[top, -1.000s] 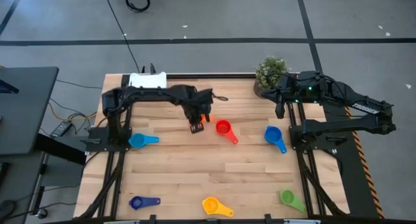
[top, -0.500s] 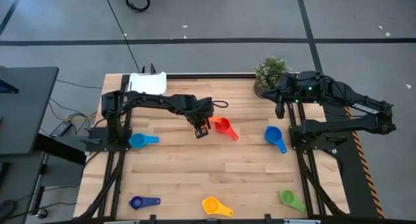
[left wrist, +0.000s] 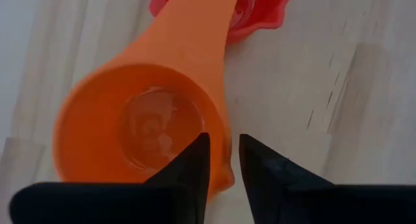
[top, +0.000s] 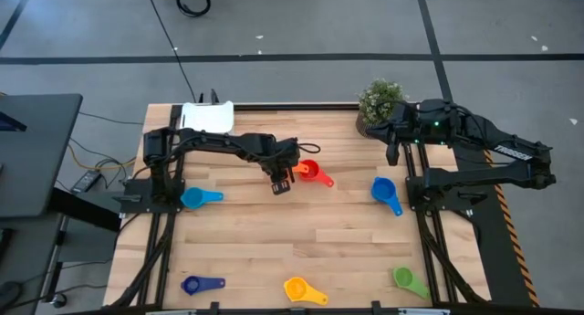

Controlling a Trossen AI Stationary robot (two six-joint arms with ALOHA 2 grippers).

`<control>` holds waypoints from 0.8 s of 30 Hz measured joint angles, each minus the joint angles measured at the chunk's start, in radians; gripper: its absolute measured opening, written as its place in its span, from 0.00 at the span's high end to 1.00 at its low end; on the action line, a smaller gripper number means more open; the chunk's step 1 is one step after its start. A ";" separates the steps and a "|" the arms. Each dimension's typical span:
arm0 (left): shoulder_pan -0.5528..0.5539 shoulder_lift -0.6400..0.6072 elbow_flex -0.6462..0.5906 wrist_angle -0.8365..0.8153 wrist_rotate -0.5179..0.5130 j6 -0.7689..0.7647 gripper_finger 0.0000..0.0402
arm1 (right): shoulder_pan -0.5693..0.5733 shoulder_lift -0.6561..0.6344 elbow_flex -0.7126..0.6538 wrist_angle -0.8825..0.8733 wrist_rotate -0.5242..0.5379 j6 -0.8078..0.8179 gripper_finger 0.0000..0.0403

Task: Nest measuring cups in basket
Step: Stack the blue measuring cup on top of the orange measuring cup

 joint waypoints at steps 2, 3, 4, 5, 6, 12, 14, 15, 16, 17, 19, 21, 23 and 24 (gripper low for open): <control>0.005 0.000 0.000 0.001 0.000 -0.003 0.77 | 0.000 0.000 0.000 0.005 0.000 -0.001 0.94; 0.008 0.000 0.000 0.000 0.000 -0.004 0.77 | 0.000 0.000 0.000 0.004 0.000 -0.001 0.94; 0.012 -0.005 0.000 -0.002 0.000 -0.005 0.77 | 0.000 0.000 0.000 0.004 0.000 -0.001 0.94; 0.017 -0.011 0.000 -0.006 -0.001 -0.005 0.77 | 0.000 0.000 0.000 0.004 0.000 -0.001 0.94; 0.021 -0.021 0.001 -0.003 -0.001 -0.005 0.77 | 0.000 0.000 0.000 0.004 0.000 -0.001 0.94; 0.055 -0.116 0.001 -0.034 -0.001 -0.005 0.77 | 0.000 0.000 0.000 0.005 0.000 -0.001 0.94; 0.065 -0.154 0.002 -0.038 -0.001 -0.005 0.77 | 0.000 0.000 0.000 0.006 -0.005 -0.001 0.94; 0.069 -0.175 0.002 -0.045 -0.001 -0.005 0.77 | 0.000 0.002 0.000 0.009 -0.005 -0.003 0.94; 0.071 -0.196 0.002 -0.048 -0.001 -0.006 0.77 | 0.000 0.004 0.000 0.014 0.000 -0.007 0.93; 0.074 -0.220 0.002 -0.044 -0.001 -0.008 0.77 | 0.000 0.007 0.000 0.017 0.005 -0.008 0.93; 0.076 -0.270 0.002 -0.046 -0.001 -0.021 0.77 | 0.000 0.011 0.000 0.016 0.007 -0.010 0.93; 0.076 -0.321 0.002 -0.049 -0.001 -0.031 0.77 | 0.000 0.012 0.000 0.016 -0.006 -0.029 0.94; 0.073 -0.371 0.002 -0.052 0.002 -0.035 0.77 | 0.000 0.011 0.000 0.016 -0.008 -0.043 0.94; 0.069 -0.395 0.002 -0.057 0.003 -0.042 0.77 | 0.000 0.011 0.000 0.016 -0.009 -0.044 0.95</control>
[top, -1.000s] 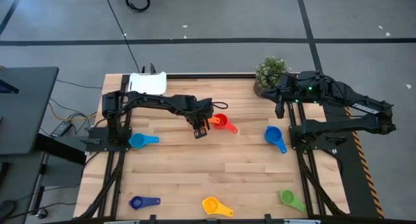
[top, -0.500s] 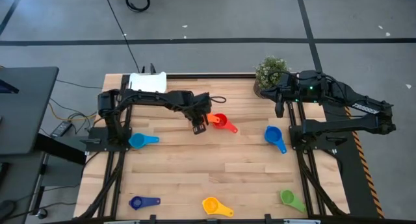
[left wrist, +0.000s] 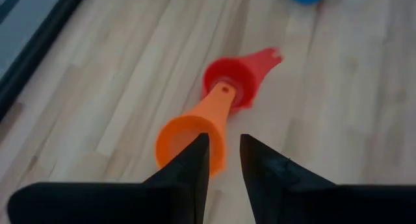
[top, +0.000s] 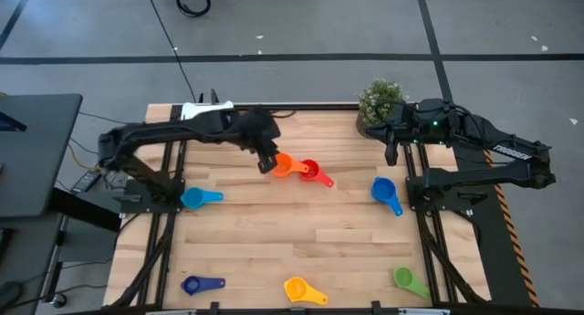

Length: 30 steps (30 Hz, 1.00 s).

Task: Nest measuring cups in basket
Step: Stack the blue measuring cup on top of the orange measuring cup

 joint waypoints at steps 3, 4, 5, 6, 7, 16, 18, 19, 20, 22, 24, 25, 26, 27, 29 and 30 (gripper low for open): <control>-0.010 -0.073 0.000 -0.021 0.000 -0.035 0.77 | 0.000 0.000 0.000 0.000 0.001 0.001 0.97; -0.013 -0.096 0.000 -0.033 0.000 -0.044 0.77 | 0.000 0.000 0.000 0.000 0.001 0.001 0.98; -0.017 -0.114 0.000 -0.053 0.000 -0.048 0.77 | 0.000 0.000 0.000 0.000 0.001 0.001 0.98; -0.023 -0.133 0.000 -0.078 0.000 -0.051 0.77 | 0.000 0.000 0.000 0.000 0.001 0.001 0.99; -0.029 -0.149 0.000 -0.101 0.001 -0.063 0.77 | 0.000 0.000 0.000 0.000 0.001 0.001 0.99; -0.086 -0.209 0.000 -0.262 -0.020 -0.150 0.77 | 0.000 0.031 0.000 0.002 0.000 0.050 0.99; -0.093 -0.212 0.002 -0.251 -0.022 -0.155 0.77 | 0.000 0.059 0.000 0.002 0.001 0.089 0.99; -0.095 -0.212 0.002 -0.253 -0.024 -0.156 0.77 | 0.000 0.080 0.000 0.002 0.001 0.096 0.99; -0.095 -0.212 0.001 -0.254 -0.023 -0.156 0.77 | 0.000 0.101 0.000 0.002 0.000 0.097 0.99; -0.096 -0.216 0.001 -0.253 -0.023 -0.155 0.77 | 0.000 0.142 0.000 0.002 -0.012 0.096 0.99; -0.096 -0.217 0.001 -0.253 -0.023 -0.154 0.77 | 0.000 0.179 0.000 0.003 -0.026 0.095 0.99; -0.096 -0.217 0.001 -0.254 -0.023 -0.152 0.77 | 0.000 0.198 0.000 0.004 -0.030 0.099 0.98; -0.095 -0.222 0.001 -0.256 -0.023 -0.149 0.77 | 0.000 0.219 0.000 0.005 -0.036 0.110 0.98; -0.095 -0.227 0.001 -0.259 -0.023 -0.148 0.77 | 0.000 0.236 0.000 0.004 -0.047 0.123 0.98; -0.095 -0.231 0.002 -0.256 -0.023 -0.148 0.77 | 0.000 0.266 0.000 -0.003 -0.058 0.146 0.98; -0.095 -0.232 0.001 -0.259 -0.023 -0.148 0.77 | 0.000 0.278 0.000 -0.009 -0.059 0.148 0.98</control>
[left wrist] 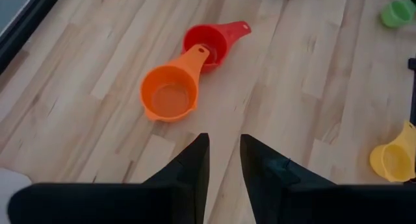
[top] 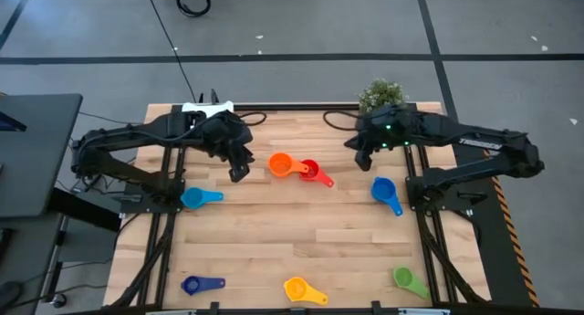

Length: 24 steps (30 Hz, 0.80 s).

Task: Nest measuring cups in basket
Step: Stack the blue measuring cup on top of the orange measuring cup

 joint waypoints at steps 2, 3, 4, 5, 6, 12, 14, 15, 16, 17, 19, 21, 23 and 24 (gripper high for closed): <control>0.000 -0.005 -0.001 -0.003 0.000 0.000 0.77 | 0.000 0.017 0.000 -0.013 0.001 -0.015 0.98; 0.000 -0.008 -0.001 -0.002 0.000 0.000 0.77 | -0.002 0.022 0.000 -0.024 0.007 -0.032 0.97; 0.000 -0.010 0.000 -0.004 0.000 0.001 0.77 | -0.005 0.024 0.000 -0.035 0.016 -0.048 0.96; 0.000 -0.012 0.000 -0.010 0.000 0.003 0.77 | -0.009 0.023 0.000 -0.048 0.020 -0.056 0.94; 0.000 -0.012 -0.001 -0.018 0.000 0.010 0.77 | -0.015 0.023 0.000 -0.059 0.022 -0.057 0.93; 0.000 -0.015 -0.001 -0.017 0.001 0.029 0.77 | -0.041 0.018 0.000 -0.114 0.019 -0.029 0.80; 0.000 -0.015 -0.001 -0.016 0.001 0.036 0.77 | -0.047 0.025 0.000 -0.106 0.005 -0.021 0.76; 0.000 -0.015 -0.001 -0.016 0.000 0.037 0.77 | -0.047 0.032 0.000 -0.099 -0.004 -0.006 0.74; 0.000 -0.015 -0.001 -0.016 0.001 0.037 0.77 | -0.048 0.044 0.000 -0.098 -0.009 0.016 0.73; 0.000 -0.015 -0.001 -0.016 0.000 0.037 0.77 | -0.048 0.057 0.000 -0.098 -0.010 0.044 0.72; 0.000 -0.015 -0.001 -0.016 0.001 0.037 0.77 | -0.048 0.082 0.000 -0.109 -0.017 0.084 0.71; 0.000 -0.015 -0.001 -0.016 0.001 0.036 0.77 | -0.048 0.105 0.000 -0.153 -0.017 0.085 0.71; 0.000 -0.015 -0.001 -0.016 0.000 0.037 0.77 | -0.048 0.123 0.000 -0.220 -0.018 0.033 0.71; 0.000 -0.015 -0.001 -0.016 0.000 0.037 0.77 | -0.048 0.129 0.000 -0.257 -0.018 0.007 0.71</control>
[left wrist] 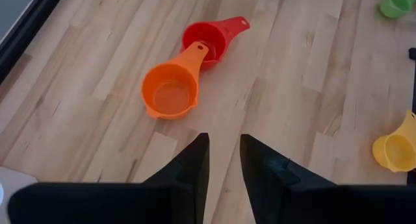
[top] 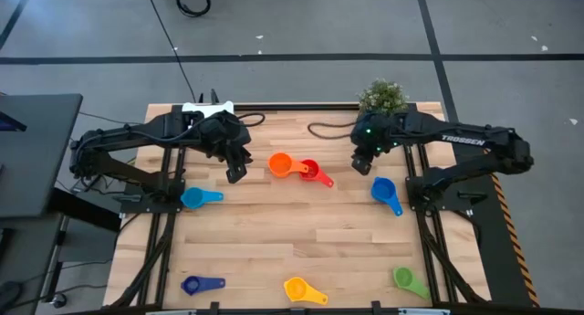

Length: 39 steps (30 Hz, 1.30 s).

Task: Nest measuring cups in basket
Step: Stack the blue measuring cup on top of the orange measuring cup

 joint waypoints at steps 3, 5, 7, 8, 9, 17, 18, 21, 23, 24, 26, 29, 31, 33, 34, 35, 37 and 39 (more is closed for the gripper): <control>0.000 0.000 0.000 0.000 0.000 0.000 0.77 | 0.000 0.016 0.000 -0.109 0.000 -0.048 0.71; 0.000 0.000 0.000 0.000 0.000 0.000 0.77 | 0.000 0.022 0.000 -0.179 -0.001 -0.054 0.71; 0.000 0.000 0.000 0.001 0.000 0.000 0.77 | 0.000 0.028 0.000 -0.258 -0.001 -0.036 0.71; 0.000 0.000 0.000 0.001 0.000 0.000 0.77 | 0.000 0.032 0.000 -0.297 -0.001 -0.023 0.71; 0.000 0.000 0.000 0.001 0.000 0.000 0.77 | 0.000 0.034 0.000 -0.327 -0.001 -0.005 0.71; 0.000 0.000 0.000 0.016 0.000 -0.010 0.77 | -0.003 0.038 -0.083 -0.309 -0.033 0.064 0.71; 0.000 0.000 0.000 0.016 0.000 -0.010 0.77 | -0.003 0.038 -0.096 -0.309 -0.040 0.068 0.71; 0.000 0.000 0.000 0.015 0.000 -0.010 0.77 | -0.003 0.038 -0.134 -0.306 -0.051 0.075 0.71; 0.000 0.000 0.000 0.015 0.000 -0.010 0.77 | -0.003 0.038 -0.161 -0.298 -0.051 0.076 0.71; 0.000 0.000 0.000 0.015 0.000 -0.010 0.77 | -0.003 0.038 -0.173 -0.298 -0.051 0.080 0.71; 0.000 0.000 0.000 0.015 0.000 -0.010 0.77 | -0.003 0.038 -0.199 -0.298 -0.049 0.098 0.71; 0.000 0.000 0.000 0.015 0.000 -0.010 0.77 | -0.003 0.038 -0.235 -0.284 -0.047 0.101 0.71; 0.001 0.000 0.000 0.015 0.000 -0.010 0.77 | -0.003 0.038 -0.262 -0.259 -0.048 0.101 0.71; 0.001 0.000 0.000 0.015 0.000 -0.010 0.77 | -0.003 0.038 -0.286 -0.231 -0.052 0.100 0.71; 0.001 0.000 0.000 0.015 0.000 -0.010 0.77 | -0.003 0.038 -0.297 -0.216 -0.057 0.100 0.71; 0.001 0.000 0.000 0.015 0.000 -0.011 0.77 | -0.003 0.038 -0.307 -0.204 -0.060 0.100 0.71; 0.001 0.000 0.000 0.017 0.000 -0.011 0.77 | -0.003 0.038 -0.327 -0.184 -0.059 0.100 0.71; 0.001 0.000 0.000 0.024 0.000 -0.011 0.77 | -0.003 0.038 -0.348 -0.159 -0.048 0.099 0.71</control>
